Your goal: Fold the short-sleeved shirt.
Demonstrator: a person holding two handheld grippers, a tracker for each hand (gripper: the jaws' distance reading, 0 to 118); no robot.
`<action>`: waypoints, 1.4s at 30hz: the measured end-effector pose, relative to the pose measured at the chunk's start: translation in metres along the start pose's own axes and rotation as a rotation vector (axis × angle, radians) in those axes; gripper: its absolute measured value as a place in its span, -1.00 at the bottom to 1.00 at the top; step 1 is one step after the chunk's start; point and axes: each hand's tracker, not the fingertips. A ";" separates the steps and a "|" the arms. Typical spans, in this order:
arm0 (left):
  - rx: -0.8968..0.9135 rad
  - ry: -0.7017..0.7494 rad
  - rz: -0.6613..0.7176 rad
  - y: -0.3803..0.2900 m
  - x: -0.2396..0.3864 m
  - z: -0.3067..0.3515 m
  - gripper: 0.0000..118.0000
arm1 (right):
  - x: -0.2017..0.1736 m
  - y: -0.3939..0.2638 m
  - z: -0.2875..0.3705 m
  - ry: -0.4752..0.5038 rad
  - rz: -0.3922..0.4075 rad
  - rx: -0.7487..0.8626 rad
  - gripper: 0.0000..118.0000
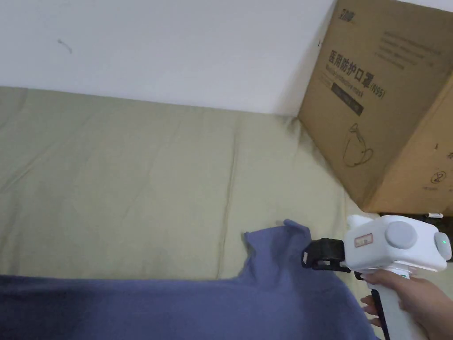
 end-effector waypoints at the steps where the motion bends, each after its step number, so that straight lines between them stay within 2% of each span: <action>1: -0.006 0.002 0.005 -0.001 0.000 -0.002 -0.94 | 0.001 0.005 -0.014 -0.005 0.002 -0.045 0.97; 2: -0.012 0.005 0.008 -0.003 -0.001 -0.006 -0.94 | 0.002 0.008 -0.025 -0.031 0.014 -0.081 0.97; 3: -0.022 0.008 0.017 -0.004 -0.001 -0.009 -0.94 | 0.000 0.009 -0.035 -0.100 0.032 -0.120 0.94; 5: -0.045 0.011 0.040 -0.004 -0.003 -0.014 -0.94 | -0.007 0.007 -0.040 -0.107 0.081 -0.137 0.93; 6: -0.055 0.014 0.045 -0.005 -0.005 -0.016 -0.94 | -0.012 0.006 -0.036 -0.137 0.105 -0.116 0.84; 7: -0.065 0.020 0.048 -0.005 -0.006 -0.019 -0.94 | -0.017 0.003 -0.030 -0.123 0.096 -0.112 0.68; 8: -0.071 0.034 0.046 -0.005 -0.006 -0.021 -0.94 | -0.020 0.003 -0.024 -0.122 0.098 -0.111 0.38; 9: -0.078 0.045 0.041 -0.004 -0.007 -0.024 -0.94 | -0.023 0.002 -0.015 -0.123 0.126 -0.091 -0.31; 10: -0.085 0.048 0.035 -0.005 -0.010 -0.025 -0.94 | -0.027 0.001 -0.006 -0.120 0.164 -0.071 -0.90; 11: -0.092 0.048 0.034 -0.005 -0.011 -0.027 -0.94 | -0.030 -0.003 0.004 -0.071 0.185 -0.073 -0.97; 12: -0.102 0.042 0.039 -0.004 -0.013 -0.030 -0.94 | -0.032 -0.007 0.010 0.016 0.165 -0.104 -0.97; 13: -0.111 0.044 0.053 -0.005 -0.014 -0.032 -0.94 | -0.034 -0.012 0.018 0.019 0.157 -0.087 -0.97; 15: -0.109 0.052 0.106 -0.006 -0.021 -0.031 -0.94 | -0.036 -0.019 0.038 -0.077 0.194 0.047 -0.97; 16: -0.090 0.037 0.146 -0.003 -0.026 -0.032 -0.94 | -0.034 -0.021 0.050 -0.111 0.175 0.127 -0.97; 18: -0.082 0.037 0.135 0.008 -0.032 -0.036 -0.94 | -0.028 -0.017 0.068 -0.029 0.089 0.209 -0.97; 19: -0.075 0.040 0.131 0.015 -0.033 -0.039 -0.94 | -0.029 -0.016 0.078 -0.022 0.066 0.236 -0.97; 22: -0.028 -0.016 0.204 0.036 -0.046 -0.043 -0.94 | -0.038 -0.009 0.093 -0.056 0.068 0.318 -0.97; 23: -0.015 0.007 0.218 0.043 -0.047 -0.042 -0.94 | -0.041 -0.008 0.101 -0.069 0.067 0.352 -0.97; 26: 0.013 0.006 0.227 0.061 -0.047 -0.034 -0.94 | -0.043 -0.005 0.120 -0.023 0.021 0.399 -0.97; 29: 0.000 -0.013 0.163 0.061 -0.039 -0.024 -0.94 | -0.038 -0.019 0.132 -0.011 0.031 0.386 -0.97; 31: -0.035 -0.019 0.122 0.049 -0.032 -0.011 -0.94 | -0.030 -0.042 0.143 -0.025 0.054 0.376 -0.97; 33: -0.072 -0.046 0.101 0.028 -0.032 0.006 -0.94 | -0.015 -0.077 0.157 0.001 0.047 0.339 -0.97; 36: -0.140 -0.120 0.088 -0.016 -0.039 0.035 -0.94 | 0.011 -0.143 0.174 0.060 0.014 0.214 -0.97; 40: -0.347 -0.164 0.061 -0.077 -0.042 0.046 -0.93 | 0.034 -0.224 0.165 0.035 0.035 0.003 -0.97; 41: -0.391 -0.172 0.057 -0.088 -0.041 0.042 -0.91 | 0.035 -0.236 0.155 0.013 0.044 -0.021 -0.97; 42: -0.436 -0.170 0.068 -0.095 -0.042 0.036 -0.77 | 0.035 -0.244 0.145 -0.005 0.055 -0.025 -0.93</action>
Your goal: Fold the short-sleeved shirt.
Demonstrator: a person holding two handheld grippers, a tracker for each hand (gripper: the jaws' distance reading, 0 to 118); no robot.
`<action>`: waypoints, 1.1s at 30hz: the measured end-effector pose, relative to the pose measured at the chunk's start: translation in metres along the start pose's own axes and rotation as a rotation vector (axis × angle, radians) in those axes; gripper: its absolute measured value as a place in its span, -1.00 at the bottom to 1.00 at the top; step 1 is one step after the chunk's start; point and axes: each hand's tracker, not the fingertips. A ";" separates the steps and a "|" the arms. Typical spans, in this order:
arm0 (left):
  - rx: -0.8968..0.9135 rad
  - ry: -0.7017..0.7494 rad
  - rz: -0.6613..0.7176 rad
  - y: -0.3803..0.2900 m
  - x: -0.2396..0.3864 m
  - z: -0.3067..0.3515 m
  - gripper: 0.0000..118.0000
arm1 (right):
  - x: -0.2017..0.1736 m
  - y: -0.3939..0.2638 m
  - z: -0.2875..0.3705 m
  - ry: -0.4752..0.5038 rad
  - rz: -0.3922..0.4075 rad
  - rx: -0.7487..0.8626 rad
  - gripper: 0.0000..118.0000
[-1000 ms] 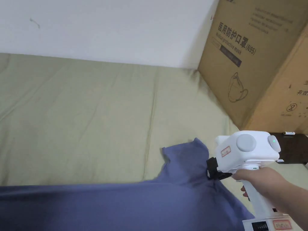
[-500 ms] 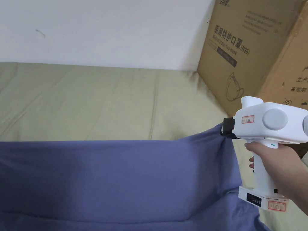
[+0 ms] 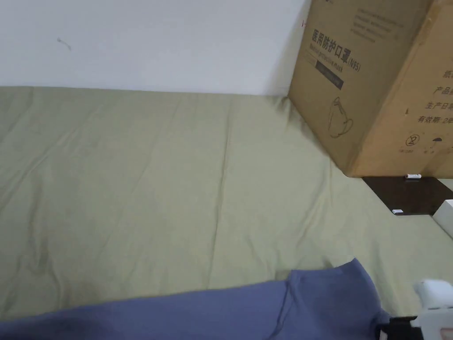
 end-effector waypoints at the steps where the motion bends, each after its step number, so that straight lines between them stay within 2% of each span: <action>1: -0.036 -0.008 0.030 -0.003 -0.002 -0.007 -0.54 | 0.005 -0.002 -0.015 0.001 -0.002 0.008 -0.80; 2: -0.046 0.009 0.037 -0.003 -0.001 -0.010 -0.25 | 0.005 0.003 -0.022 -0.001 -0.012 -0.008 -0.51; 3: -0.017 0.029 0.020 -0.002 0.002 -0.008 0.37 | 0.005 0.013 -0.024 0.004 -0.011 -0.076 0.16; 4: -0.001 0.045 0.006 0.003 0.005 -0.004 0.66 | 0.005 0.018 -0.019 -0.002 -0.021 -0.030 0.51; 5: 0.016 0.062 -0.009 0.007 0.009 0.001 0.79 | 0.004 0.023 -0.013 -0.013 -0.022 0.026 0.64; 6: 0.036 0.083 -0.026 0.012 0.013 0.008 0.79 | 0.003 0.030 -0.006 -0.026 -0.008 0.044 0.64; 7: 0.071 0.088 -0.048 0.016 0.019 0.019 1.00 | 0.000 0.036 0.004 -0.022 0.004 0.050 0.88; 9: 0.150 0.063 -0.061 0.029 0.033 0.040 0.91 | -0.011 0.043 0.034 0.007 0.030 0.129 0.92; 11: 0.219 0.055 -0.086 0.038 0.055 0.061 0.92 | -0.027 0.048 0.063 0.050 0.033 0.241 0.92; 13: 0.375 0.045 -0.085 0.033 0.084 0.095 0.91 | -0.053 0.042 0.097 0.062 0.030 0.420 0.91; 14: 0.465 0.051 -0.091 0.031 0.099 0.108 0.88 | -0.063 0.035 0.111 0.087 0.037 0.559 0.90; 15: 0.600 0.091 -0.103 0.024 0.117 0.120 0.75 | -0.075 0.025 0.125 0.102 0.052 0.720 0.89; 16: 0.754 0.137 -0.116 0.012 0.130 0.132 0.52 | -0.085 0.014 0.136 0.094 0.058 0.866 0.85; 17: 0.861 0.152 -0.120 0.004 0.143 0.140 0.14 | -0.099 0.002 0.143 0.077 0.061 0.974 0.75; 18: 0.943 0.160 -0.112 -0.003 0.156 0.145 -0.48 | -0.110 -0.007 0.149 0.062 0.052 1.061 0.35; 19: 1.010 0.174 -0.102 -0.009 0.167 0.148 -0.88 | -0.119 -0.013 0.154 0.059 0.041 1.121 -0.29; 20: 1.043 0.198 -0.101 -0.015 0.173 0.147 -0.95 | -0.128 -0.017 0.158 0.044 0.034 1.152 -0.98; 22: 1.077 0.205 -0.123 -0.022 0.185 0.151 -0.99 | -0.142 -0.020 0.161 0.024 0.038 1.160 -1.00; 24: 1.056 0.201 -0.128 -0.024 0.186 0.153 -1.00 | -0.142 -0.016 0.166 0.129 0.076 1.092 -1.00; 26: 1.028 0.182 -0.127 -0.025 0.181 0.160 -1.00 | -0.143 -0.014 0.166 0.114 0.084 1.034 -1.00; 27: 0.994 0.152 -0.100 -0.023 0.172 0.165 -1.00 | -0.142 -0.016 0.169 0.143 0.087 1.030 -1.00; 29: 0.899 0.097 -0.035 -0.015 0.146 0.172 -1.00 | -0.141 -0.020 0.170 0.155 0.092 1.018 -1.00; 33: 0.562 -0.024 0.168 0.008 0.055 0.154 -1.00 | -0.144 -0.025 0.172 0.162 0.129 0.960 -1.00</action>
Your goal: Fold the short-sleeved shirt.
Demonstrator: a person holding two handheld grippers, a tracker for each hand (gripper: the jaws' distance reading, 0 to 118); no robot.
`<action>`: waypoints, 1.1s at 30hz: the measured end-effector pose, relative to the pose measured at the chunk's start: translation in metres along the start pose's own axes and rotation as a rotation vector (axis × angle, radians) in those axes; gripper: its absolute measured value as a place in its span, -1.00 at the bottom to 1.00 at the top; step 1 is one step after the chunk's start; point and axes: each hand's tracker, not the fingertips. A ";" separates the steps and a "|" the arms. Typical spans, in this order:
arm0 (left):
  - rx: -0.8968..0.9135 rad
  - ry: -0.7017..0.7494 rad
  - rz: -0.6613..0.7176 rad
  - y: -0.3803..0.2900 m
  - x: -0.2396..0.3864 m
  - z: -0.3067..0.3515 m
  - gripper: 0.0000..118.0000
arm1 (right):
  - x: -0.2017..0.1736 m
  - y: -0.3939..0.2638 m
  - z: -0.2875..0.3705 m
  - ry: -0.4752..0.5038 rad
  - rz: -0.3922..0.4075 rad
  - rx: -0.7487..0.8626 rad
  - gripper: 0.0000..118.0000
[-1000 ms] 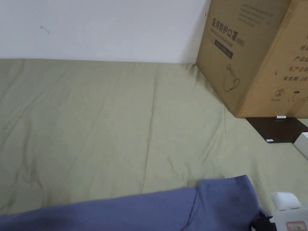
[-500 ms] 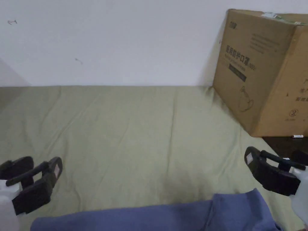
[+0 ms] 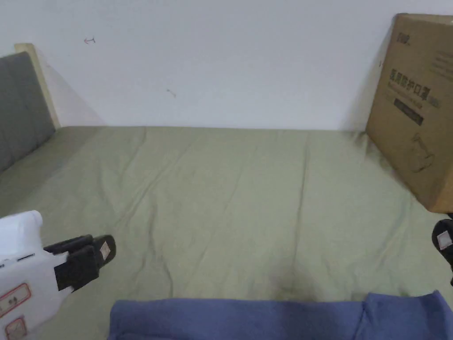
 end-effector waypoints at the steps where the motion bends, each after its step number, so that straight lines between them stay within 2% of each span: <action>1: -0.096 -0.043 0.080 0.001 -0.029 -0.011 -1.00 | -0.001 -0.001 -0.001 0.002 -0.003 -0.020 -1.00; 3: -0.257 -0.172 0.273 -0.008 -0.077 -0.037 -0.99 | -0.004 -0.005 -0.004 -0.002 -0.016 -0.050 -1.00; 4: -0.293 -0.177 0.318 -0.018 -0.097 -0.045 -0.91 | -0.006 -0.006 -0.007 0.000 -0.032 -0.075 -1.00; 5: -0.280 -0.183 0.329 -0.027 -0.111 -0.050 -0.71 | -0.008 -0.007 -0.010 0.001 -0.049 -0.097 -1.00; 7: -0.302 -0.187 0.337 -0.043 -0.130 -0.064 -0.14 | -0.011 -0.009 -0.017 -0.014 -0.075 -0.127 -1.00; 8: -0.321 -0.207 0.357 -0.051 -0.140 -0.071 0.26 | -0.013 -0.009 -0.020 -0.016 -0.088 -0.141 -1.00; 9: -0.338 -0.227 0.390 -0.059 -0.149 -0.079 0.86 | -0.015 -0.009 -0.024 -0.017 -0.098 -0.154 -1.00; 10: -0.358 -0.263 0.430 -0.068 -0.159 -0.088 1.00 | -0.017 -0.009 -0.028 -0.020 -0.106 -0.165 -1.00; 11: -0.315 -0.298 0.481 -0.071 -0.170 -0.087 0.93 | -0.018 -0.009 -0.032 -0.022 -0.111 -0.175 -1.00; 15: -0.356 -0.381 0.656 -0.100 -0.199 -0.121 1.00 | -0.026 -0.007 -0.042 -0.025 -0.117 -0.204 -1.00; 18: -0.440 -0.602 0.762 -0.121 -0.211 -0.155 1.00 | -0.032 -0.006 -0.051 -0.022 -0.113 -0.237 -1.00; 20: -0.426 -0.689 0.778 -0.122 -0.216 -0.166 0.97 | -0.035 -0.004 -0.056 -0.019 -0.116 -0.261 -1.00; 21: -0.456 -0.701 0.784 -0.122 -0.211 -0.177 0.82 | -0.037 -0.004 -0.058 -0.011 -0.127 -0.268 -1.00; 22: -0.480 -0.683 0.775 -0.122 -0.207 -0.188 0.48 | -0.039 -0.003 -0.060 0.001 -0.141 -0.271 -1.00; 23: -0.506 -0.651 0.760 -0.123 -0.219 -0.205 -0.19 | -0.041 -0.003 -0.062 0.006 -0.149 -0.271 -1.00; 24: -0.547 -0.579 0.718 -0.124 -0.220 -0.218 -0.94 | -0.043 -0.002 -0.064 0.011 -0.154 -0.274 -1.00; 26: -0.642 -0.306 0.532 -0.133 -0.221 -0.238 -0.94 | -0.048 -0.002 -0.066 0.020 -0.153 -0.277 -1.00; 27: -0.512 -0.568 0.613 -0.133 -0.207 -0.222 -0.94 | -0.051 -0.001 -0.067 0.026 -0.149 -0.279 -1.00; 30: -0.547 -0.474 0.572 -0.135 -0.195 -0.220 -0.94 | -0.052 -0.001 -0.067 0.045 -0.150 -0.281 -1.00; 33: -0.545 -0.315 0.364 -0.105 -0.163 -0.192 -0.94 | -0.051 -0.002 -0.065 0.062 -0.150 -0.290 -1.00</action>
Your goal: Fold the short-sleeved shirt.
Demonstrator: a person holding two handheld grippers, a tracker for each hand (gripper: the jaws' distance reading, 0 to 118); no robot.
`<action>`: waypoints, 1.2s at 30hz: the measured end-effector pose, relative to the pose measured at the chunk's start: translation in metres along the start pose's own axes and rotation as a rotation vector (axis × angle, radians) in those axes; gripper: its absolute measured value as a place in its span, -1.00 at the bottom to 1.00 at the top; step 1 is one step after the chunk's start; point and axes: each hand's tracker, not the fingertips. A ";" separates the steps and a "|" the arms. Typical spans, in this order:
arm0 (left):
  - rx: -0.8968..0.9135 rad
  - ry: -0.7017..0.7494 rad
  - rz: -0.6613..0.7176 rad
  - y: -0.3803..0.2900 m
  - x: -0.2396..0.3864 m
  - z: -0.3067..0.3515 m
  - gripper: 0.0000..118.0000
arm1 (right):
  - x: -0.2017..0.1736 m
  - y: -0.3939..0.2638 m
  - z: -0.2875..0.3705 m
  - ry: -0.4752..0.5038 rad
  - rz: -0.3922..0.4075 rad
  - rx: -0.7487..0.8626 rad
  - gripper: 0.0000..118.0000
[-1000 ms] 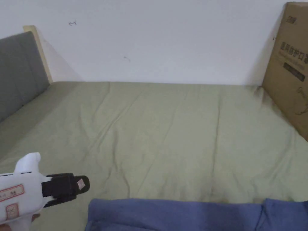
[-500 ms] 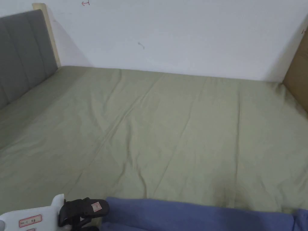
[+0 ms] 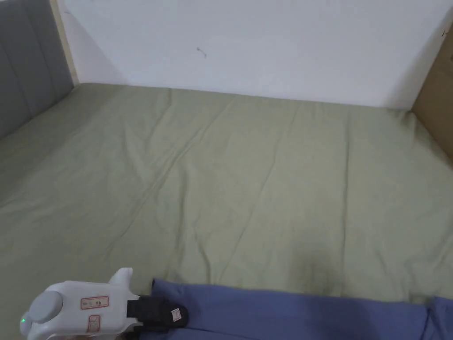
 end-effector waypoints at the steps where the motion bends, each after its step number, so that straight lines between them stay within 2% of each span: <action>1: -0.002 0.057 -0.081 -0.003 0.017 0.009 -0.94 | 0.001 0.000 0.001 0.003 0.000 -0.002 -1.00; 2: -0.016 0.132 -0.178 0.002 0.032 0.022 -0.94 | 0.001 0.000 0.003 0.007 -0.002 -0.002 -1.00; 3: -0.004 0.284 -0.306 -0.004 0.050 0.031 -0.94 | 0.005 -0.002 0.006 0.016 -0.007 0.003 -1.00; 5: 0.028 0.559 -0.380 -0.015 0.062 0.043 -0.94 | 0.009 -0.006 0.012 0.032 -0.022 0.007 -1.00; 7: 0.051 0.726 -0.366 -0.016 0.065 0.061 -0.94 | 0.016 -0.013 0.018 0.036 -0.038 0.006 -1.00; 9: 0.054 0.781 -0.359 -0.022 0.083 0.064 -0.93 | 0.025 -0.018 0.023 0.045 -0.058 -0.001 -1.00; 14: 0.051 0.466 -0.464 -0.032 0.192 0.027 -0.93 | 0.053 -0.025 0.040 0.033 -0.117 0.007 -1.00; 17: -0.105 0.284 -0.434 -0.037 0.246 -0.045 -0.92 | 0.070 -0.026 0.054 0.017 -0.170 0.034 -1.00; 18: -0.152 0.238 -0.432 -0.038 0.255 -0.070 -0.82 | 0.076 -0.027 0.059 0.013 -0.185 0.040 -1.00; 19: -0.160 0.206 -0.431 -0.040 0.262 -0.090 -0.51 | 0.081 -0.028 0.063 0.007 -0.194 0.046 -1.00; 20: -0.174 0.183 -0.419 -0.040 0.266 -0.105 0.06 | 0.086 -0.029 0.067 0.002 -0.198 0.047 -1.00; 21: -0.156 0.180 -0.371 -0.039 0.269 -0.119 0.92 | 0.090 -0.030 0.071 -0.006 -0.203 0.047 -1.00; 22: -0.162 0.186 -0.336 -0.039 0.266 -0.128 0.98 | 0.095 -0.030 0.074 -0.013 -0.207 0.047 -1.00; 23: -0.167 0.178 -0.308 -0.040 0.265 -0.133 0.86 | 0.099 -0.031 0.078 -0.019 -0.208 0.047 -1.00; 25: -0.112 0.134 -0.249 -0.032 0.261 -0.128 0.87 | 0.107 -0.033 0.085 -0.036 -0.207 0.051 -1.00; 30: -0.049 0.224 -0.296 -0.035 0.253 -0.092 0.82 | 0.129 -0.037 0.084 -0.060 -0.227 0.063 -1.00; 31: -0.026 0.232 -0.327 -0.038 0.254 -0.086 0.65 | 0.130 -0.037 0.081 -0.061 -0.234 0.062 -1.00; 32: -0.007 0.240 -0.362 -0.042 0.257 -0.085 0.29 | 0.131 -0.038 0.079 -0.059 -0.241 0.058 -1.00; 33: -0.004 0.277 -0.403 -0.045 0.260 -0.090 -0.52 | 0.133 -0.038 0.076 -0.055 -0.247 0.052 -1.00; 34: -0.013 0.314 -0.435 -0.050 0.261 -0.096 -1.00 | 0.133 -0.039 0.074 -0.051 -0.253 0.047 -1.00; 36: -0.045 0.282 -0.455 -0.058 0.262 -0.114 -0.98 | 0.133 -0.039 0.069 -0.043 -0.259 0.038 -1.00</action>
